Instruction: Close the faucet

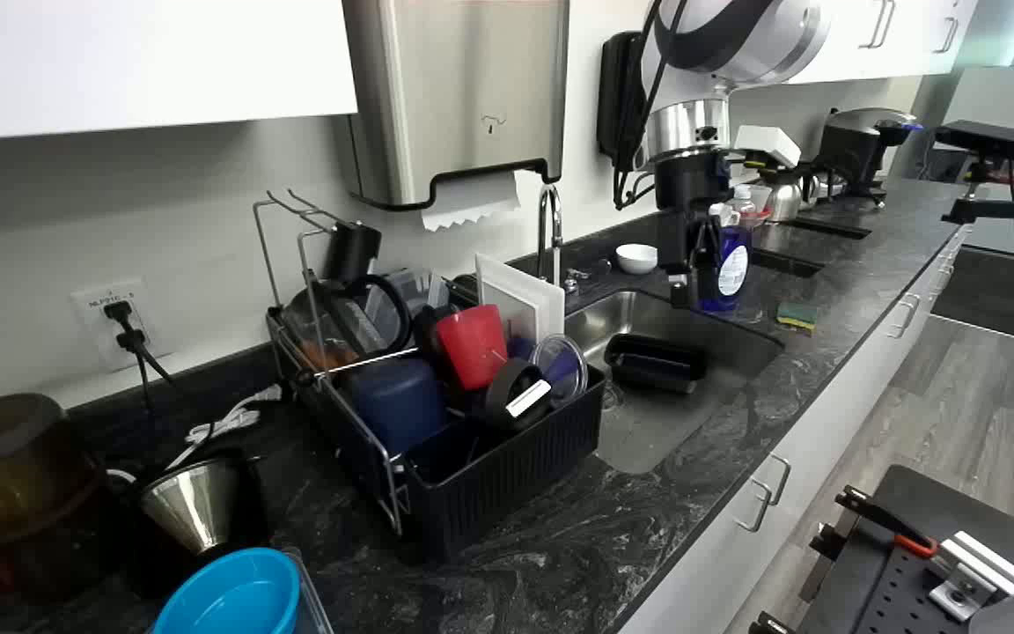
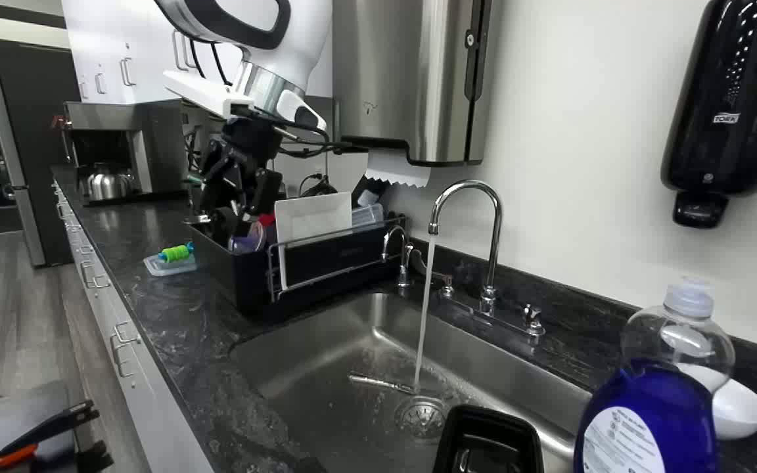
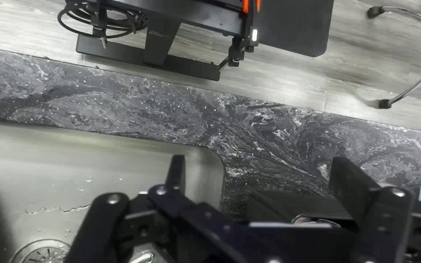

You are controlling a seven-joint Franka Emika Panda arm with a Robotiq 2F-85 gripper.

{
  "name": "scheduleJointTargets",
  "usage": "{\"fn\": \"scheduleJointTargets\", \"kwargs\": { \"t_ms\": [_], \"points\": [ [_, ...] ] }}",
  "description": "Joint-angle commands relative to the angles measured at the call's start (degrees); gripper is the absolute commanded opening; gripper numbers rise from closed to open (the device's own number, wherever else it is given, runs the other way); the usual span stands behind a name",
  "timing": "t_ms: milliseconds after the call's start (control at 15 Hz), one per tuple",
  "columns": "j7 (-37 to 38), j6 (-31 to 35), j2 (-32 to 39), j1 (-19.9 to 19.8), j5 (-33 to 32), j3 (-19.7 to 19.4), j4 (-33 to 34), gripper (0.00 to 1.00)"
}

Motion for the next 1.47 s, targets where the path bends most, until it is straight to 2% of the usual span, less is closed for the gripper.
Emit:
{"fn": "scheduleJointTargets", "kwargs": {
  "t_ms": [0,667,1067,1400],
  "points": [
    [-0.1,-0.1,0.0,-1.2,0.2,1.2,0.1,1.00],
    [-0.5,0.2,0.1,-1.3,-0.2,1.2,0.0,1.00],
    [-7.4,1.2,4.5,-2.5,0.4,0.2,0.7,1.00],
    [-15.3,6.8,7.4,-4.7,0.4,-0.3,0.3,1.00]
  ]
}}
